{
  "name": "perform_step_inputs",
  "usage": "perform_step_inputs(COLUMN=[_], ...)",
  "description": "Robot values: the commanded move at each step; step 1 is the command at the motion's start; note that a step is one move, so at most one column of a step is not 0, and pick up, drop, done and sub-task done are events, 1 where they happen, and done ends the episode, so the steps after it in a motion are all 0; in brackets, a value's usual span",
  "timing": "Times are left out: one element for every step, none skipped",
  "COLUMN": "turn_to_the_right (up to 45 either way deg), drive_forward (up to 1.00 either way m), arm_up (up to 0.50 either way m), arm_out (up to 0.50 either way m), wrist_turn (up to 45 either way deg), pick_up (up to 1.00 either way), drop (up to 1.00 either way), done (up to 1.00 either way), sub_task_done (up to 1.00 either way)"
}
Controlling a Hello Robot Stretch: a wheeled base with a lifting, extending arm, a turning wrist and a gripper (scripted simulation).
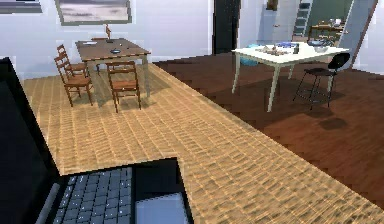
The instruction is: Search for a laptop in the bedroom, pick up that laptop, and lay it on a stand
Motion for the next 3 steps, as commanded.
perform_step_inputs(turn_to_the_right=[0.0,0.0,0.0], drive_forward=[0.00,0.00,0.00], arm_up=[0.00,0.00,0.00], arm_out=[0.48,0.00,0.00], wrist_turn=[0.0,45.0,45.0], pick_up=[0.00,0.00,0.00], drop=[0.00,0.00,0.00], done=[0.00,0.00,0.00], sub_task_done=[0.00,0.00,0.00])
